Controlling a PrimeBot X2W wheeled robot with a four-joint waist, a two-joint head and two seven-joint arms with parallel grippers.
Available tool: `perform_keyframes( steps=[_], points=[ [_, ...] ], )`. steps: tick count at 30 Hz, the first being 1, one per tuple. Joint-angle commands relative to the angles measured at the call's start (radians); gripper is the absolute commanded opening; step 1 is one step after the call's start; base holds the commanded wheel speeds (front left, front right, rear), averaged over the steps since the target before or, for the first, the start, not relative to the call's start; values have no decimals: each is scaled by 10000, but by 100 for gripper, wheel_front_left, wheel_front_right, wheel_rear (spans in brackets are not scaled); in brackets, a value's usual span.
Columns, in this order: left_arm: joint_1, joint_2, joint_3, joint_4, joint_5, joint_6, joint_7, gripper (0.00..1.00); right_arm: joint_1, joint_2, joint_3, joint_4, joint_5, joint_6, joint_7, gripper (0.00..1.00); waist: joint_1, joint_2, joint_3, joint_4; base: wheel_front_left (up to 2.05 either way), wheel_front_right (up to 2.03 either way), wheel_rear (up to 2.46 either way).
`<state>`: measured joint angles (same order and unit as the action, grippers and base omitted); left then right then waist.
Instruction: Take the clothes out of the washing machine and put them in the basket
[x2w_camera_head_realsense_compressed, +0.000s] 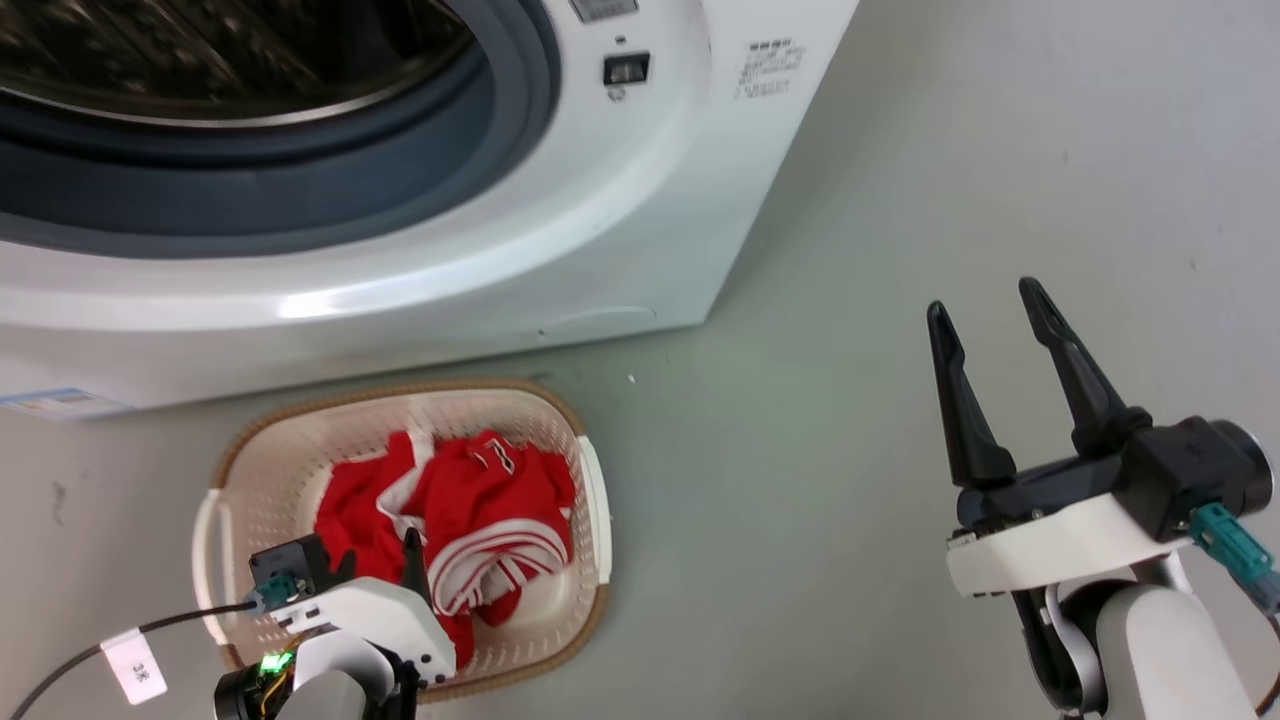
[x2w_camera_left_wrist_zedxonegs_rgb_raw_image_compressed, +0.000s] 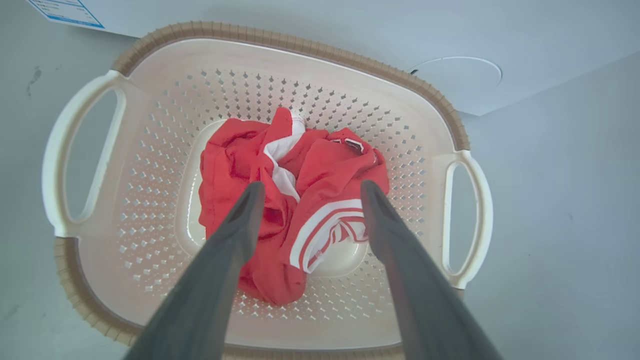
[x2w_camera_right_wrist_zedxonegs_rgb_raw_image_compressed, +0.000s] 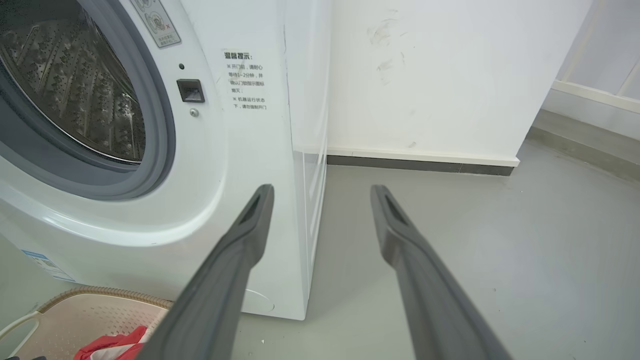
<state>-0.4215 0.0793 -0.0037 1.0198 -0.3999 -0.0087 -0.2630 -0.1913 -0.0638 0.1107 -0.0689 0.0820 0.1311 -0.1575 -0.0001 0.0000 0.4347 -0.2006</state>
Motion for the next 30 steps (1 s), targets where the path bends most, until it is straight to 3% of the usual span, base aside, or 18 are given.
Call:
perform_keyframes(
  steps=[1, 23, 30],
  points=[
    [303, -77, 35, -258, 125, -33, -25, 100, 221, 21, -82, 42, -49, -8, 33, 100, 1, 0, -885, 388, 0, 0, 0],
    [2195, -281, 98, -7047, 2217, 129, -26, 100, 1695, 135, -917, 103, -526, -7, 667, 100, 1, 0, -3240, 1317, 0, 0, 0],
    [2614, -80, -132, -8314, 2733, 162, -26, 100, 2051, 144, -974, 54, -573, -8, 775, 100, 1, 0, -3730, 1331, 0, 0, 0]
  ],
)
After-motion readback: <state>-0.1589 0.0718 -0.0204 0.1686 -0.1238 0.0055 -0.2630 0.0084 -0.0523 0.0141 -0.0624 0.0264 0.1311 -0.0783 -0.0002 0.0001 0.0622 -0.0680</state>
